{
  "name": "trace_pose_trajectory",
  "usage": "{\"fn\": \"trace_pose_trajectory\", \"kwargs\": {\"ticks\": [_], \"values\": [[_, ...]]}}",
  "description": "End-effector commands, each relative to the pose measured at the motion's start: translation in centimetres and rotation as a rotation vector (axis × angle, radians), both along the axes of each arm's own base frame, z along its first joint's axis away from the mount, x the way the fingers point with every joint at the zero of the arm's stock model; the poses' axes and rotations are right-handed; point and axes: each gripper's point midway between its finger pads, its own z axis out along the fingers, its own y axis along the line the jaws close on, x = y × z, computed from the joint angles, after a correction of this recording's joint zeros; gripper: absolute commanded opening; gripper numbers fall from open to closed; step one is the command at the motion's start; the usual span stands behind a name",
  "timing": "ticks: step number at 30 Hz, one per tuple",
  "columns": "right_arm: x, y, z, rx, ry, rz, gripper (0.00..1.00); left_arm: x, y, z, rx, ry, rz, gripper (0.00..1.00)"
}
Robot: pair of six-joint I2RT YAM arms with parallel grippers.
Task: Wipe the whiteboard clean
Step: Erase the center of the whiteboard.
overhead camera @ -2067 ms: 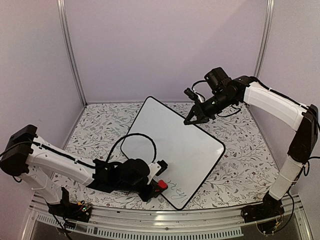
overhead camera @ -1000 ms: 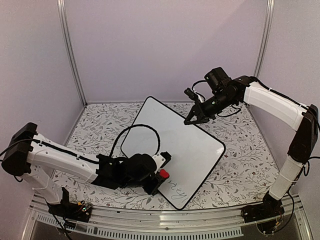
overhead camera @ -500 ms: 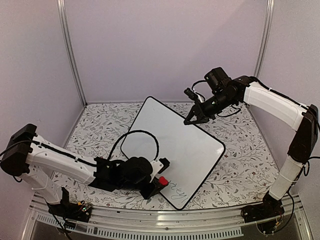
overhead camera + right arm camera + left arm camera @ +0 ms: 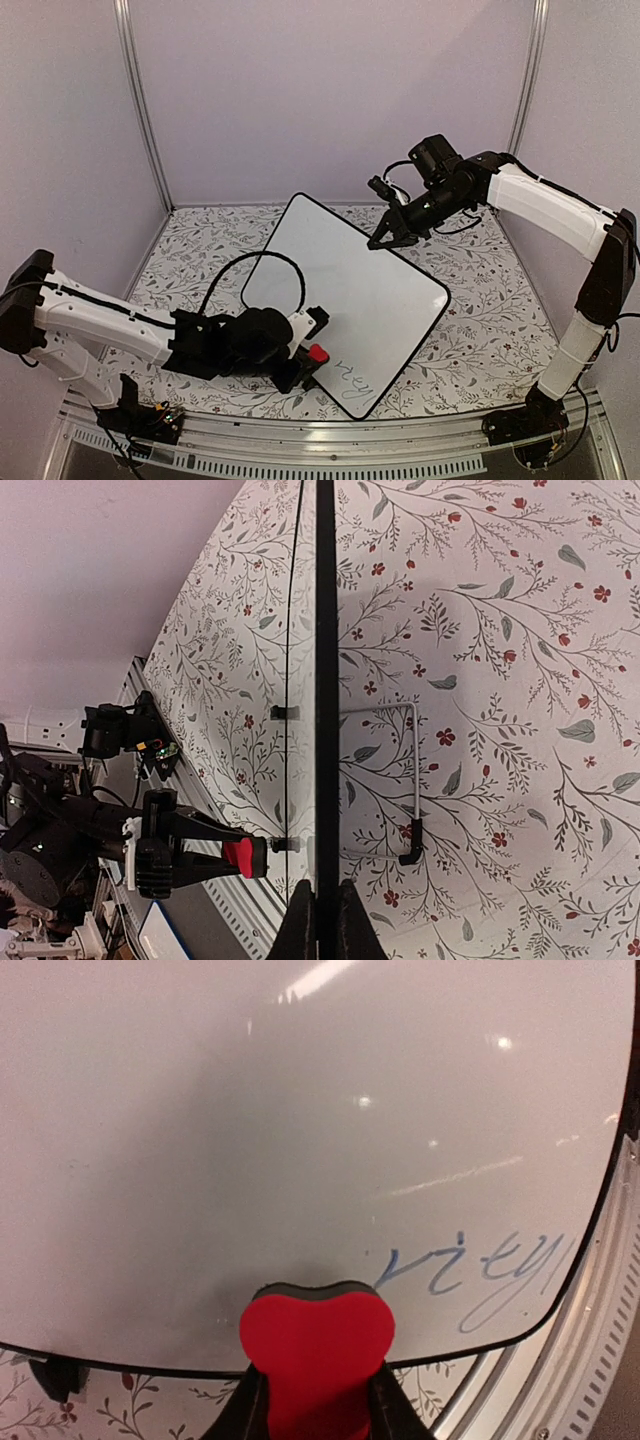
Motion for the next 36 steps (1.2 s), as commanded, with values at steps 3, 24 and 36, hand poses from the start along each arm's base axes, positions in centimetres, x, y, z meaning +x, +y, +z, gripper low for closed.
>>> {"fn": "trace_pose_trajectory", "kwargs": {"ticks": [3,24,36], "values": [[-2.1,0.8,-2.3,-0.047,0.068,0.072,0.00,0.8,-2.8,2.1,-0.020,-0.061,-0.036,0.00],[-2.1,0.8,-2.3,-0.046,0.068,0.073,0.00,-1.4,-1.7,-3.9,0.078,0.077,-0.058,0.00],[-2.2,0.8,-2.2,-0.044,0.069,0.072,0.00,-2.5,0.6,-6.5,0.142,0.135,-0.042,0.00]]}}
